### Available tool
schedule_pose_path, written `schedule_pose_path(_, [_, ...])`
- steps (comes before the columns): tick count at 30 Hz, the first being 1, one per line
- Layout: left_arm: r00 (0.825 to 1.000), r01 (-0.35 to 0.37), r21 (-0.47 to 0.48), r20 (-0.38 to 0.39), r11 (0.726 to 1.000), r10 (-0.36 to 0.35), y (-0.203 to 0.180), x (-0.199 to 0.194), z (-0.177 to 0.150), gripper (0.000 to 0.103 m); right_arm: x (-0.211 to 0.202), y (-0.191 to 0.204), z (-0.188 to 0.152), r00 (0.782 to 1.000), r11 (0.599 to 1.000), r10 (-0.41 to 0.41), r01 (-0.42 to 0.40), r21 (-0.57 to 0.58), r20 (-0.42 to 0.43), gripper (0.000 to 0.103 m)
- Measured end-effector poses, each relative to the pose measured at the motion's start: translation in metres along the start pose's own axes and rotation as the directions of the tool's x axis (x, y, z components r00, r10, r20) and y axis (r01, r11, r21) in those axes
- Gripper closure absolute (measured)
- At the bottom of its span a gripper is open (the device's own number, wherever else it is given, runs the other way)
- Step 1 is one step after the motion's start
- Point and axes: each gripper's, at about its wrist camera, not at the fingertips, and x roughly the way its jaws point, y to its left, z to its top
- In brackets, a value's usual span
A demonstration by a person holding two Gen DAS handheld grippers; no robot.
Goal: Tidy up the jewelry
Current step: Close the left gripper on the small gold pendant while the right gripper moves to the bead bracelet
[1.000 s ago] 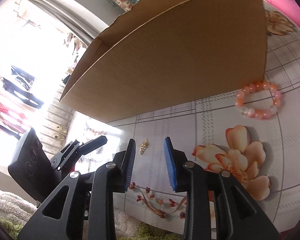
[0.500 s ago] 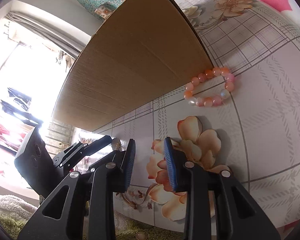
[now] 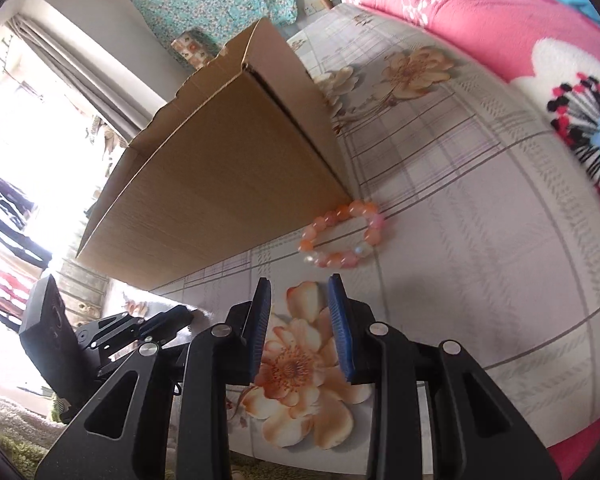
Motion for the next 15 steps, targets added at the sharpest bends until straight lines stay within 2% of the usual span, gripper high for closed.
schedule_pose_path(2, [1.000,0.003,-0.005,0.003,1.000,-0.003,0.000,0.000,0.000,0.101,-0.004,0.002,0.007,0.995,0.995,-0.097,0.098,-0.033,0.036,0.073])
schedule_pose_path(6, [1.000,0.012,-0.024,0.010,1.000,-0.012,0.003,-0.002,-0.003,0.101,-0.001,0.009,0.021,0.957,0.951,-0.284,0.290,-0.110,0.067,0.073])
schedule_pose_path(9, [1.000,0.013,-0.022,0.016,1.000,-0.013,0.002,-0.003,-0.006,0.101,0.008,0.020,0.027,0.937,0.919,-0.341,0.349,-0.181,0.076,0.074])
schedule_pose_path(12, [1.000,0.013,-0.021,0.020,1.000,-0.013,0.001,-0.003,-0.007,0.101,0.024,0.025,0.029,0.928,0.899,-0.369,0.372,-0.229,0.060,0.074])
schedule_pose_path(14, [1.000,0.014,-0.019,0.024,1.000,-0.013,0.002,-0.005,-0.009,0.101,0.034,0.030,0.030,0.914,0.882,-0.403,0.402,-0.247,0.050,0.075])
schedule_pose_path(15, [1.000,0.013,-0.018,0.026,1.000,-0.013,0.001,-0.005,-0.009,0.101,0.040,0.032,0.031,0.906,0.870,-0.421,0.419,-0.260,0.053,0.078])
